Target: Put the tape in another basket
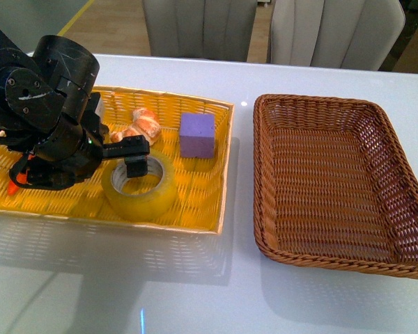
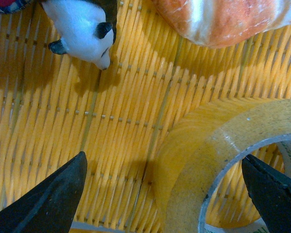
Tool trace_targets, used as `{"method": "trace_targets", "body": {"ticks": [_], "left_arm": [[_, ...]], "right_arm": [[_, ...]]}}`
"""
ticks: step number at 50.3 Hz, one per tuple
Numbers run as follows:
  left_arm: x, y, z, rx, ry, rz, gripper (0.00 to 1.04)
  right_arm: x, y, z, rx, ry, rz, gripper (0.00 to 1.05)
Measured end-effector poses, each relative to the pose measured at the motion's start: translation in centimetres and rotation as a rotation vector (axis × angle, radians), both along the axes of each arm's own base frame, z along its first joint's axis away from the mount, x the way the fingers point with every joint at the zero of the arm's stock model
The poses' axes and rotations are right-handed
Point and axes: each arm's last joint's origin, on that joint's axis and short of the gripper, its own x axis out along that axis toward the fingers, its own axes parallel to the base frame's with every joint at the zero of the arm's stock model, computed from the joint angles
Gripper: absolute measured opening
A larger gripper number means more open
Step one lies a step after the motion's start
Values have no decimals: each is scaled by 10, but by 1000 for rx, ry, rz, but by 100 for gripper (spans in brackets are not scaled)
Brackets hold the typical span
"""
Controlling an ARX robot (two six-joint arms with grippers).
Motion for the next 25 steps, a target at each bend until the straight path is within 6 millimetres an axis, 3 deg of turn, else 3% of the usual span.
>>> {"method": "trace_targets", "body": {"ticks": [3, 17, 25], "left_arm": [[1, 0, -2, 5, 2, -4, 92], [1, -5, -6, 7, 14, -11, 33], [1, -6, -6, 9, 8, 3, 17]], "right_arm": [[0, 0, 0, 0, 0, 0, 96], [0, 0, 0, 0, 0, 0, 96], [0, 0, 0, 0, 0, 0, 96]]}}
